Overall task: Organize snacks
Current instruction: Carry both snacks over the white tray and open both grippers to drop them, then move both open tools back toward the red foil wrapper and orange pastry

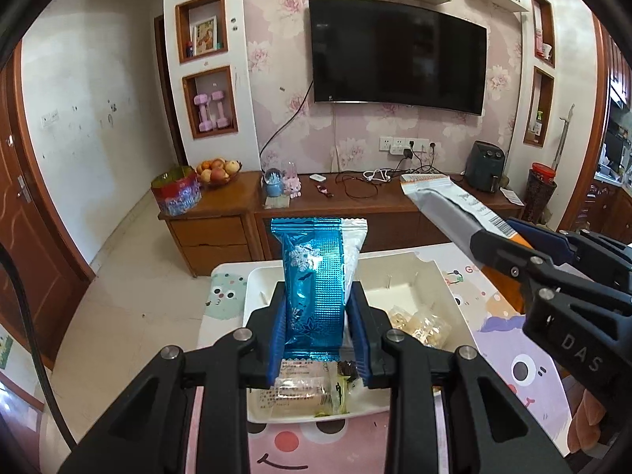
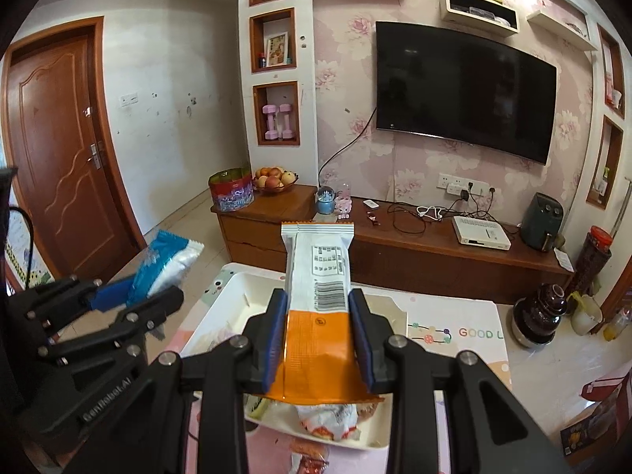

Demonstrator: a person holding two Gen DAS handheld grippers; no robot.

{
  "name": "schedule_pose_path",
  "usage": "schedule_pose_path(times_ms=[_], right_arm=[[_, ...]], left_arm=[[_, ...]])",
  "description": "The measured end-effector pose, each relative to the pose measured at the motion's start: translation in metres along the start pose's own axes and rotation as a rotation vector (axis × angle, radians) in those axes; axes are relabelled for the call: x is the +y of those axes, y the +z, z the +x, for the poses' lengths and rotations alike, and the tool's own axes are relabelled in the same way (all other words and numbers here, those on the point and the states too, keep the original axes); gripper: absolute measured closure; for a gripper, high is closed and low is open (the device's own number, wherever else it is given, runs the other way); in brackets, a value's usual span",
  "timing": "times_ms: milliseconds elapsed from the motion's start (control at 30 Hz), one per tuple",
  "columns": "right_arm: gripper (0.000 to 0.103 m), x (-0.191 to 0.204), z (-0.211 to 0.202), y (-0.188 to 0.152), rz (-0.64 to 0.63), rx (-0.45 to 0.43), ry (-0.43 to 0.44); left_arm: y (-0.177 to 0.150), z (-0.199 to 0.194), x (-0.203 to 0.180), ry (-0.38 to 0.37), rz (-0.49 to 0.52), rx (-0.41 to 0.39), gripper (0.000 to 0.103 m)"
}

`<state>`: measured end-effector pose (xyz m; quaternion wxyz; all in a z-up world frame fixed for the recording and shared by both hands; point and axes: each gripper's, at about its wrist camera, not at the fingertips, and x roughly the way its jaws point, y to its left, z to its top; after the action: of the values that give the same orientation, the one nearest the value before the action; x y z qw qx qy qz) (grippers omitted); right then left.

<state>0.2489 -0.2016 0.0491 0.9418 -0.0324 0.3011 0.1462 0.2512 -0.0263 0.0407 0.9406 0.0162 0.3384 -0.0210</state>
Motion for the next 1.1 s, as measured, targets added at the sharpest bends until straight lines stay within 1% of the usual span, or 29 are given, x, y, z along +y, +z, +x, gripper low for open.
schedule_pose_path(times_ms=[167, 333, 567, 600, 667, 700, 733, 800, 900, 1100], right_arm=[[0.071, -0.004, 0.013, 0.004, 0.02, 0.0, -0.011], [0.071, -0.012, 0.032, 0.007, 0.06, 0.022, -0.004], [0.07, -0.021, 0.066, 0.01, 0.089, 0.055, -0.014], [0.069, -0.022, 0.073, 0.009, 0.093, 0.065, -0.008], [0.069, -0.024, 0.085, 0.006, 0.092, 0.096, -0.003], [0.069, -0.025, 0.094, 0.003, 0.092, 0.13, -0.006], [0.068, -0.025, 0.099, 0.002, 0.093, 0.147, -0.008], [0.066, -0.027, 0.108, -0.006, 0.096, 0.184, -0.018], [0.062, -0.027, 0.112, -0.02, 0.091, 0.207, -0.021], [0.061, -0.023, 0.107, -0.035, 0.076, 0.227, -0.025]], left_arm=[[0.001, 0.026, 0.0, 0.001, -0.011, 0.032, 0.076], [0.005, 0.05, -0.001, 0.005, -0.007, 0.051, 0.076], [0.003, 0.082, -0.007, 0.033, -0.003, 0.084, 0.075], [0.003, 0.087, -0.006, 0.041, -0.003, 0.09, 0.071], [-0.001, 0.101, -0.008, 0.058, 0.014, 0.124, 0.041], [-0.004, 0.106, -0.01, 0.073, 0.021, 0.138, 0.017], [-0.006, 0.109, -0.01, 0.089, 0.026, 0.14, 0.013], [-0.012, 0.112, -0.011, 0.106, 0.043, 0.139, 0.013], [-0.02, 0.117, -0.014, 0.108, 0.065, 0.156, 0.013], [-0.034, 0.114, -0.019, 0.081, 0.078, 0.184, 0.013]])
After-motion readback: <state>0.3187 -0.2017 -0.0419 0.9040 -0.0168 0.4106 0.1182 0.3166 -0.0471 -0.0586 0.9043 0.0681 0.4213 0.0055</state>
